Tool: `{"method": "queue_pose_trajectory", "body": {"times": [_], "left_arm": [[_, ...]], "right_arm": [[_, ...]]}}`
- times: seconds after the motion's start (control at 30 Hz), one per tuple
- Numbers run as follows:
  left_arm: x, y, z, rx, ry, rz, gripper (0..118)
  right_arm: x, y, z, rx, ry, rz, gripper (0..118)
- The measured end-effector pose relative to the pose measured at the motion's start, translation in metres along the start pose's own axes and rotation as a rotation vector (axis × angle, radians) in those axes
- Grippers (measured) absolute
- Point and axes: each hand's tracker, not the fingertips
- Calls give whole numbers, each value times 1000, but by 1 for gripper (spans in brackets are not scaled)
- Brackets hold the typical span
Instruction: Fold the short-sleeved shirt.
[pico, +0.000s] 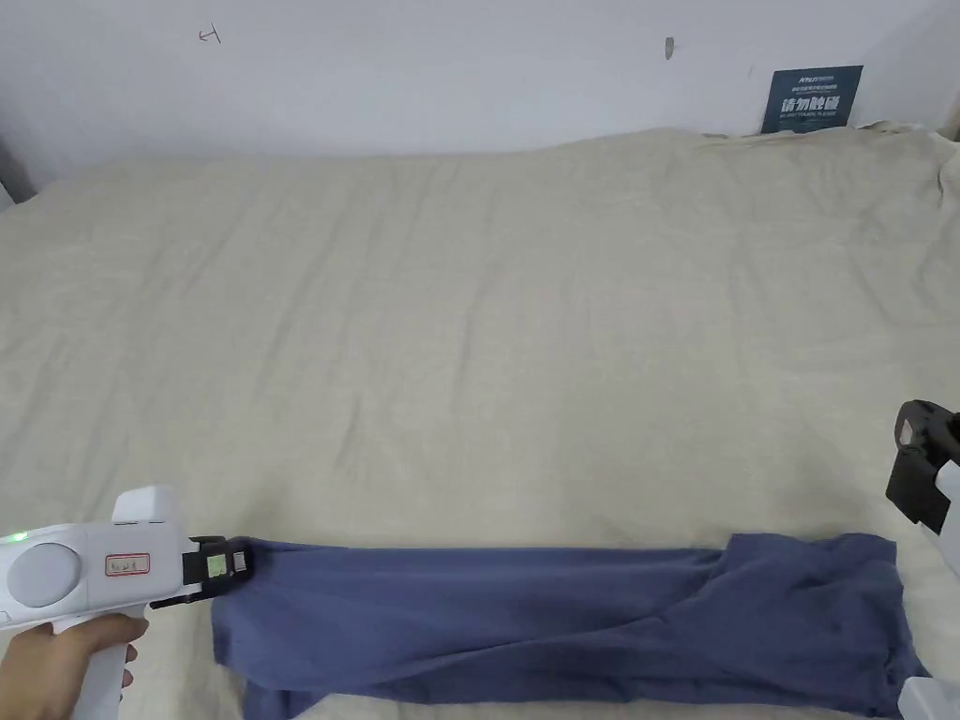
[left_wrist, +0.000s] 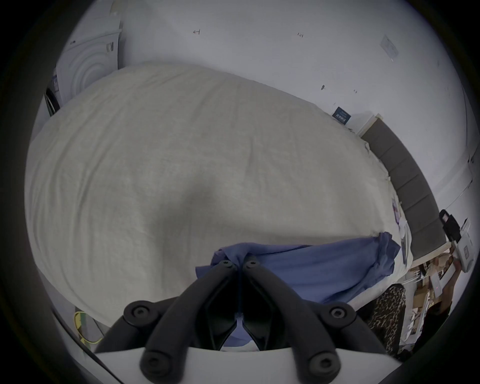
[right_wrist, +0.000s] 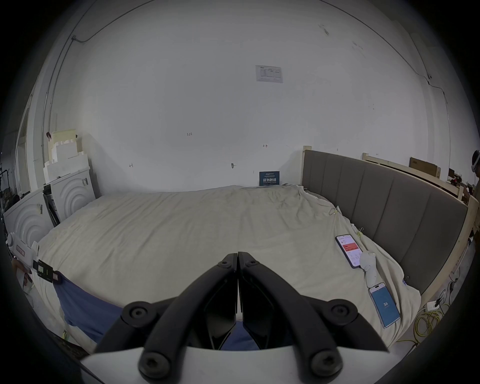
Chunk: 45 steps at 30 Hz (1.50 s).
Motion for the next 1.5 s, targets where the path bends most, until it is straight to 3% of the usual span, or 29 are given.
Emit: {"method": "queue_pose_trajectory", "body": {"times": [0.4, 0.9, 1.07, 1.23, 1.47, 1.5], "left_arm": [[36, -9, -8, -56, -60, 72, 0], [237, 7, -82, -173, -268, -174, 0], [299, 1, -104, -214, -374, -197, 0], [339, -10, -139, -259, -373, -238, 0], [350, -33, -174, -312, -292, -257, 0], [350, -35, -175, -309, -277, -261, 5]], "right_arm": [[7, -3, 5, 0, 1, -9, 0], [46, -8, 25, 9, -41, -43, 0], [66, -11, 33, 8, -82, -56, 0], [79, -12, 38, 7, -111, -65, 0], [85, -15, 41, 1, -127, -73, 0], [84, -15, 41, -2, -126, -72, 0]]}}
